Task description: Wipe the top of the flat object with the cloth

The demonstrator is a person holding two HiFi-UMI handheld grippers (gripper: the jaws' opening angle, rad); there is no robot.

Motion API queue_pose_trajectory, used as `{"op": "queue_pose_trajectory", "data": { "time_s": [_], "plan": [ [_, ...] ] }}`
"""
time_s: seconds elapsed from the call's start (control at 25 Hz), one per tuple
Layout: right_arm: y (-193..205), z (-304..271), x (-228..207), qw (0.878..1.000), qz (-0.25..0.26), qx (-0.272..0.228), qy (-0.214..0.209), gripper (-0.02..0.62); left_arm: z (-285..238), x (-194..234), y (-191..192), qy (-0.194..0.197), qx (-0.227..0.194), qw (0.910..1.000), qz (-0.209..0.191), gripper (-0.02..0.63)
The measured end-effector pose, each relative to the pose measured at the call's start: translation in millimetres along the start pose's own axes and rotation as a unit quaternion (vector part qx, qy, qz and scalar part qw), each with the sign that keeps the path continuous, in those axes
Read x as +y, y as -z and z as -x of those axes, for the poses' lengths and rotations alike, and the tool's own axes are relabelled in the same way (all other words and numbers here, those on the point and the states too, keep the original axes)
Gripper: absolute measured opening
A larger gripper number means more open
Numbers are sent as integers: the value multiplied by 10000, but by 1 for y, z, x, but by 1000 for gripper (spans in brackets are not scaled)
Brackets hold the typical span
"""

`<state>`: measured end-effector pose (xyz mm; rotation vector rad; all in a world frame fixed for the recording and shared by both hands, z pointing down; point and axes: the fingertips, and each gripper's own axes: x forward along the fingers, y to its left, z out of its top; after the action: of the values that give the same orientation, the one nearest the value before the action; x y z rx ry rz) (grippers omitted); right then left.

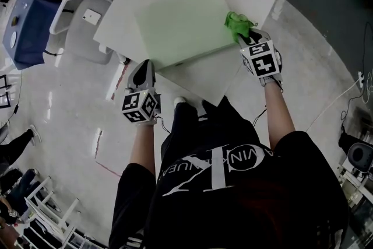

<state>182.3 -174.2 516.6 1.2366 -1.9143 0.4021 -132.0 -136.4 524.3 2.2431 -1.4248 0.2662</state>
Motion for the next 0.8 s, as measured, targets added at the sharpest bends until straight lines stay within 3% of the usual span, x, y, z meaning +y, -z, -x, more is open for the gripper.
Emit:
{"op": "queue_pose_trajectory", "data": {
  "time_s": [0.2, 0.32, 0.52, 0.8],
  "plan": [
    [6, 2, -32, 9989, -100, 20, 449, 103, 7, 22, -7, -309, -90, 9994, 116, 11],
    [-3, 6, -41, 9979, -207, -273, 545, 103, 10, 33, -18, -458, -222, 9987, 91, 11],
    [-42, 15, -30, 9927, -485, -1057, 317, 103, 13, 42, -47, -586, -567, 9966, -129, 11],
    [-96, 28, -1, 9758, -690, -2058, -250, 103, 17, 39, -86, -596, -1028, 9924, -307, 11]
  ]
}}
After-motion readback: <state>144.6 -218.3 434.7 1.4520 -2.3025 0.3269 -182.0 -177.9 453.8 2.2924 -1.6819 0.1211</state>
